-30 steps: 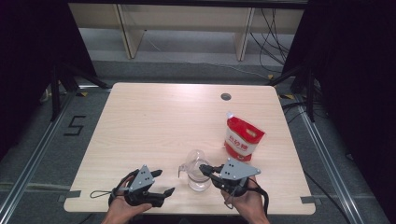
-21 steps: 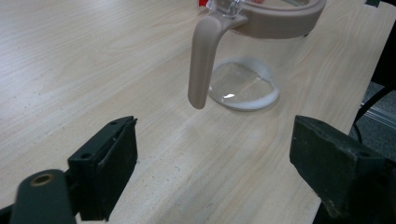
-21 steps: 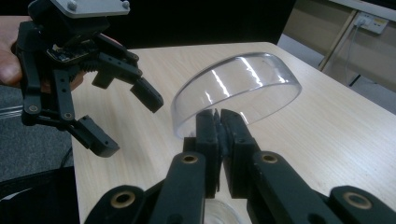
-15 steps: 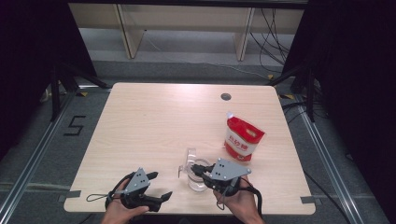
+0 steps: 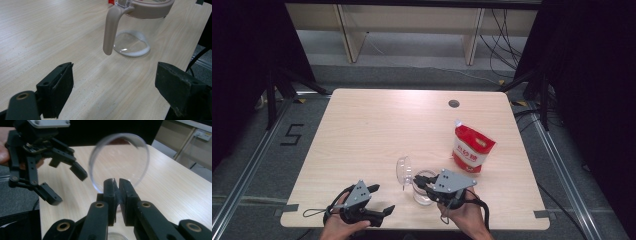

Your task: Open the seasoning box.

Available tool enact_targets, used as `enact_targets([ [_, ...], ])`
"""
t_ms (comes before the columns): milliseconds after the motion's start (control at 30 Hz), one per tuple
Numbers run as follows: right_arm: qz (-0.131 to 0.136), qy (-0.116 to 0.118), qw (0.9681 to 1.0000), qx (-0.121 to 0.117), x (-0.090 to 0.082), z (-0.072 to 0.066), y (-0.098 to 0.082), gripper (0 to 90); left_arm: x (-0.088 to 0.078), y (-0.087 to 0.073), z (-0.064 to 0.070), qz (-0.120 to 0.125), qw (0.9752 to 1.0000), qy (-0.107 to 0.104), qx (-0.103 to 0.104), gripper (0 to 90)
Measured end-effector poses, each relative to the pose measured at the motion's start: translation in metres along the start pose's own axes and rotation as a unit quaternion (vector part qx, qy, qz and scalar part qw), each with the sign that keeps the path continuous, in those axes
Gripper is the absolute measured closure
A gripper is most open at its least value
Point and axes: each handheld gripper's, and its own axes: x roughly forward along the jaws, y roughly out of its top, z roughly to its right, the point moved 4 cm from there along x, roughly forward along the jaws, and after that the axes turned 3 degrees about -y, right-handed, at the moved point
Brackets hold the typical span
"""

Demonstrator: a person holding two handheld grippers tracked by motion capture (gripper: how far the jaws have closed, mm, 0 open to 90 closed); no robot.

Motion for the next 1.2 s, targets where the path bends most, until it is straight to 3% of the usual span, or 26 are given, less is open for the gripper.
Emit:
enact_targets([
  [167, 0.004, -0.025, 0.9996, 0.015, -0.01, 0.019, -0.014, 80.7, 0.001, 0.001, 0.002, 0.004, 1.0, 0.0, -0.001, 15.1],
  [200, 0.012, -0.03, 0.9994, 0.008, -0.012, 0.024, -0.016, 80.1, 0.001, 0.001, 0.003, 0.004, 1.0, -0.001, -0.003, 15.1],
  [233, 0.007, -0.032, 0.9991, 0.027, -0.016, 0.03, -0.024, 78.6, 0.002, 0.002, 0.003, 0.006, 1.0, -0.003, -0.002, 15.1],
  [367, 0.017, -0.031, 0.9984, 0.046, -0.02, 0.037, -0.036, 74.8, 0.002, 0.002, 0.003, 0.007, 1.0, -0.001, -0.003, 15.1],
  [433, 0.02, -0.042, 0.9972, 0.058, -0.023, 0.04, -0.043, 71.7, 0.001, 0.002, 0.003, 0.007, 1.0, 0.0, 0.0, 15.1],
  [467, 0.018, -0.041, 0.9972, 0.059, -0.024, 0.041, -0.045, 68.7, 0.001, 0.002, 0.003, 0.007, 1.0, -0.001, 0.001, 15.2],
  [500, 0.018, -0.041, 0.998, 0.045, -0.025, 0.044, -0.047, 64.7, 0.001, 0.002, 0.003, 0.006, 1.0, -0.002, 0.0, 15.1],
  [533, 0.021, -0.044, 0.997, 0.06, -0.025, 0.044, -0.048, 62.2, 0.001, 0.002, 0.004, 0.008, 1.0, -0.002, -0.003, 15.1],
  [600, 0.015, -0.045, 0.9967, 0.066, -0.025, 0.045, -0.052, 57.8, 0.001, 0.002, 0.003, 0.005, 1.0, 0.001, 0.001, 15.2],
  [700, 0.016, -0.04, 0.997, 0.065, -0.025, 0.048, -0.055, 52.8, 0.0, 0.003, 0.002, 0.006, 1.0, 0.004, 0.002, 15.2],
  [767, 0.007, -0.056, 0.9962, 0.065, -0.028, 0.05, -0.058, 49.4, 0.0, 0.003, 0.002, 0.007, 0.9999, 0.007, -0.004, 15.2],
  [800, 0.007, -0.058, 0.9953, 0.077, -0.028, 0.049, -0.059, 48.1, 0.0, 0.003, 0.002, 0.009, 0.9999, 0.008, -0.003, 15.2],
  [833, 0.002, -0.05, 0.9959, 0.075, -0.028, 0.049, -0.061, 47.2, 0.0, 0.002, 0.001, 0.005, 1.0, 0.009, -0.001, 15.2],
  [867, 0.004, -0.058, 0.9958, 0.071, -0.029, 0.051, -0.062, 46.3, 0.0, 0.002, 0.001, 0.001, 0.9999, 0.013, -0.003, 15.2],
  [900, 0.002, -0.058, 0.9944, 0.088, -0.03, 0.049, -0.063, 45.5, 0.0, 0.002, 0.001, 0.001, 0.9999, 0.013, -0.003, 15.2],
  [967, 0.002, -0.063, 0.9949, 0.079, -0.032, 0.053, -0.066, 42.2, 0.001, 0.002, 0.001, 0.003, 0.9999, 0.009, -0.001, 15.2],
  [1067, 0.008, -0.07, 0.9936, 0.088, -0.033, 0.054, -0.068, 41.1, 0.0, 0.002, 0.002, 0.006, 0.9999, 0.009, -0.004, 15.2],
  [1167, -0.003, -0.061, 0.993, 0.101, -0.038, 0.051, -0.071, 40.2, 0.0, 0.002, 0.002, 0.005, 0.9999, 0.009, -0.003, 15.2],
  [1200, -0.001, -0.067, 0.9932, 0.095, -0.04, 0.053, -0.071, 40.2, 0.001, 0.002, 0.002, 0.006, 0.9999, 0.008, -0.004, 15.2],
])
